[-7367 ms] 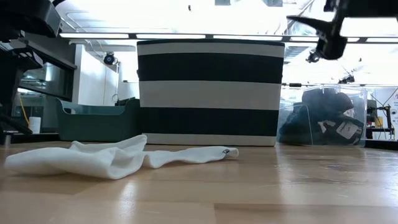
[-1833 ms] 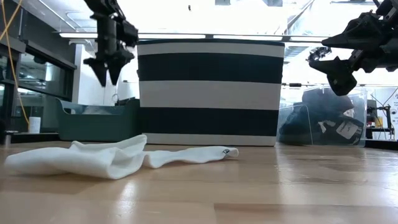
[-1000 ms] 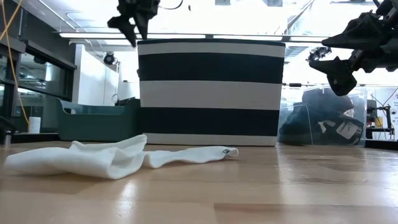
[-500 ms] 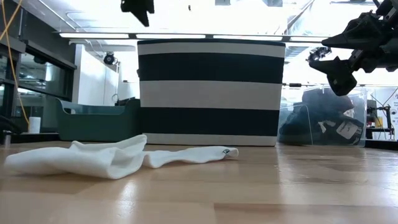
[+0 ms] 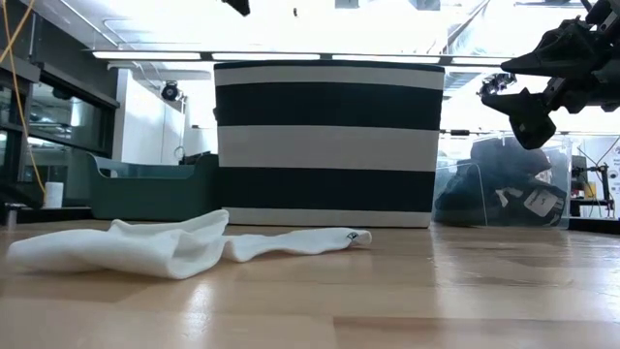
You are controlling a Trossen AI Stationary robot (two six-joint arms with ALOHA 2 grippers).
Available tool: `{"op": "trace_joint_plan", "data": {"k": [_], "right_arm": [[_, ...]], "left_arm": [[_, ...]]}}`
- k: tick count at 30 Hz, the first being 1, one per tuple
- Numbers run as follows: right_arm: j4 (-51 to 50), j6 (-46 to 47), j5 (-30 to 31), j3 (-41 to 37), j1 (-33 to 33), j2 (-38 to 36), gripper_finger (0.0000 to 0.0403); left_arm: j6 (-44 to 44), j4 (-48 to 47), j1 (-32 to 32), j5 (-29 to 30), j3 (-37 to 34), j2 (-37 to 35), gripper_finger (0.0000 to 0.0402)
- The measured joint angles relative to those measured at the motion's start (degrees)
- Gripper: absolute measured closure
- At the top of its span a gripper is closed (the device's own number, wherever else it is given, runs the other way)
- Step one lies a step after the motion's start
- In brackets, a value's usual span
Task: Pick & Place Cloths
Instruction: Put the white sock into the green bin
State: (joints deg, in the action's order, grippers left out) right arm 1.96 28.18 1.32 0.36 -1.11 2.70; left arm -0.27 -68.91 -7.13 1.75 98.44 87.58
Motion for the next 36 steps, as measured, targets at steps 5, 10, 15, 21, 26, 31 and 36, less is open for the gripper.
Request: {"op": "trace_joint_plan", "data": {"k": [5,10,15,21,26,31,36], "right_arm": [[0.0,0.0,0.0,0.0,0.0,0.0,0.0166],[0.0,0.0,0.0,0.0,0.0,0.0,0.0166],[0.0,0.0,0.0,0.0,0.0,0.0,0.0166],[0.0,0.0,0.0,0.0,0.0,0.0,0.0166],[0.0,0.0,0.0,0.0,0.0,0.0,0.0166],[0.0,0.0,0.0,0.0,0.0,0.0,0.0166],[0.0,0.0,0.0,0.0,0.0,0.0,0.0166]], "left_arm": [[5.7,4.2,-2.7,-3.4,-8.8,0.1,0.0162],[11.5,10.7,-4.3,-10.9,-19.0,0.1,0.0162],[18.4,18.0,-6.1,-14.7,-28.7,0.1,0.0162],[24.1,24.4,-8.4,-14.7,-36.4,0.1,0.0162],[26.0,34.4,-10.9,-14.7,-40.0,0.1,0.0162],[26.6,47.4,-13.0,-13.6,-43.2,0.1,0.0162],[25.5,55.3,-13.5,-9.0,-44.7,0.4,0.0162]]}}
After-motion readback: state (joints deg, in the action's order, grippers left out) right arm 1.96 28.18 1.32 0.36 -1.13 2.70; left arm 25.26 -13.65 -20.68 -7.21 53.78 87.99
